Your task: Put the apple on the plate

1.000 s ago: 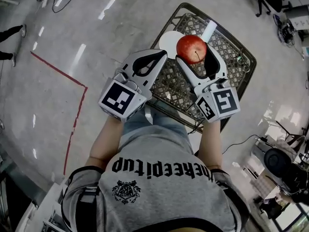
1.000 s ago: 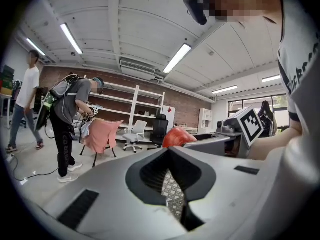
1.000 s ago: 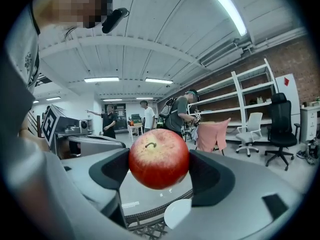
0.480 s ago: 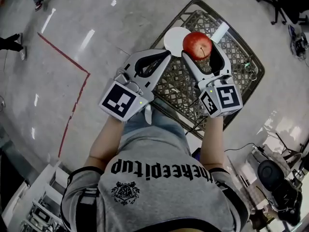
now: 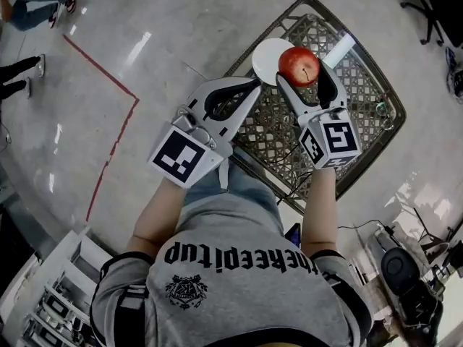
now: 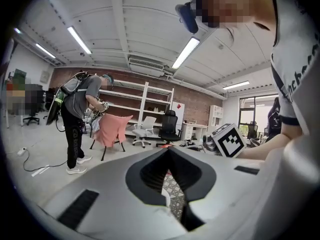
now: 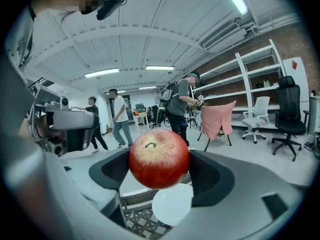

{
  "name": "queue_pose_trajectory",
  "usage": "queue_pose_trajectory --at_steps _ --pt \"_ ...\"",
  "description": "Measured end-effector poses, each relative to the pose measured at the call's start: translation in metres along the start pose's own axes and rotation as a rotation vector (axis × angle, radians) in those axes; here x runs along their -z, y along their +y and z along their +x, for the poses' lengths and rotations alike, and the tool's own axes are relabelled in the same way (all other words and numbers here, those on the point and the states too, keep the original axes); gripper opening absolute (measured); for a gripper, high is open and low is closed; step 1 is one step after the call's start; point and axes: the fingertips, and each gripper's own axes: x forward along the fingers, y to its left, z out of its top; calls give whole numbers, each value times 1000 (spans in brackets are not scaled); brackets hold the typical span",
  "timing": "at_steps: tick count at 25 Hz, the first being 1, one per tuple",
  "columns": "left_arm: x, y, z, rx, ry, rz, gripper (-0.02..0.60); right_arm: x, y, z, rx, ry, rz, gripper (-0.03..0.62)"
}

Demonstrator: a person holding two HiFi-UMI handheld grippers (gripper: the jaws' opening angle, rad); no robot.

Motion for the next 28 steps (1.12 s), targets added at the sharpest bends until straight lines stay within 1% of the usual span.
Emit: queue_pose_trajectory --at_steps 6,16,28 --pt "8 3 0 -7 25 -8 12 21 -3 15 -9 45 3 383" --pt "30 20 3 -27 54 -22 12 64 -10 43 -9 120 -2 383" --pt "39 32 6 -41 73 -40 12 105 -20 66 4 207 -6 383"
